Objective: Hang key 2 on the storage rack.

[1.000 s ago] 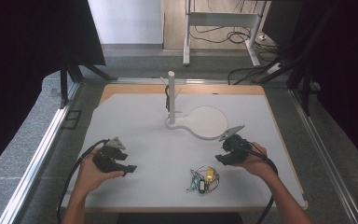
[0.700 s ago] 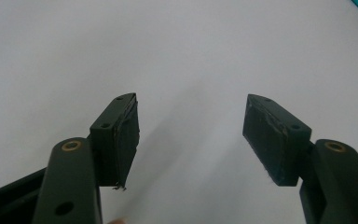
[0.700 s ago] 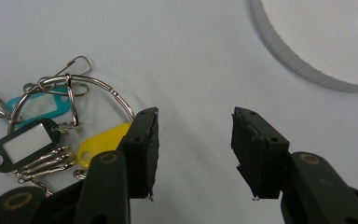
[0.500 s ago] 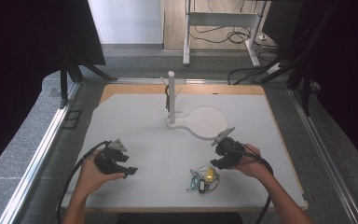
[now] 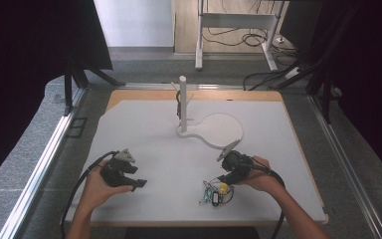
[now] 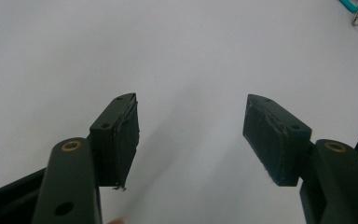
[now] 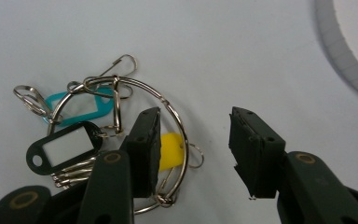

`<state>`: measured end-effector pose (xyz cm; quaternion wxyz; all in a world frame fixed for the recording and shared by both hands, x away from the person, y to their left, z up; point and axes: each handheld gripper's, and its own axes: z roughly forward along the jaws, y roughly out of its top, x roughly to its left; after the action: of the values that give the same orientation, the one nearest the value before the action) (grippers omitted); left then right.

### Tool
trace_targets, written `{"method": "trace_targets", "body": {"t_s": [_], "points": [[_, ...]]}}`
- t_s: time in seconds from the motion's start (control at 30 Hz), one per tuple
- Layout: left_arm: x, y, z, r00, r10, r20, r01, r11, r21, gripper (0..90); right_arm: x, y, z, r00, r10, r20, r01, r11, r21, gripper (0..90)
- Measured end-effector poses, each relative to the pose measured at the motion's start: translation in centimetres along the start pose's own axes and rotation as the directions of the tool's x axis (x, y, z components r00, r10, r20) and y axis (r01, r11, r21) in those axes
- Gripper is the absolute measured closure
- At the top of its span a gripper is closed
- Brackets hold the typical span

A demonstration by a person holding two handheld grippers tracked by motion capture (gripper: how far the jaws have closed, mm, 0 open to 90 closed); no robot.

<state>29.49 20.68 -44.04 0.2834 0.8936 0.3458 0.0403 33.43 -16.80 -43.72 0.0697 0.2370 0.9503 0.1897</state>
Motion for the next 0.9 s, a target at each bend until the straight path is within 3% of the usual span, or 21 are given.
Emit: {"method": "trace_targets", "body": {"t_s": [0.53,0.9], "points": [[-0.1,0.0,0.5,1.0,0.005,-0.001,-0.005,0.9998,0.017,36.3,0.1,0.4,1.2,0.9988,-0.019,-0.044,0.021,0.999,0.046,60.6],[-0.1,0.1,0.8,1.0,0.006,0.004,-0.006,0.9996,0.027,36.2,0.4,0.8,2.2,0.996,-0.055,-0.071,0.061,0.995,0.081,66.3]]}}
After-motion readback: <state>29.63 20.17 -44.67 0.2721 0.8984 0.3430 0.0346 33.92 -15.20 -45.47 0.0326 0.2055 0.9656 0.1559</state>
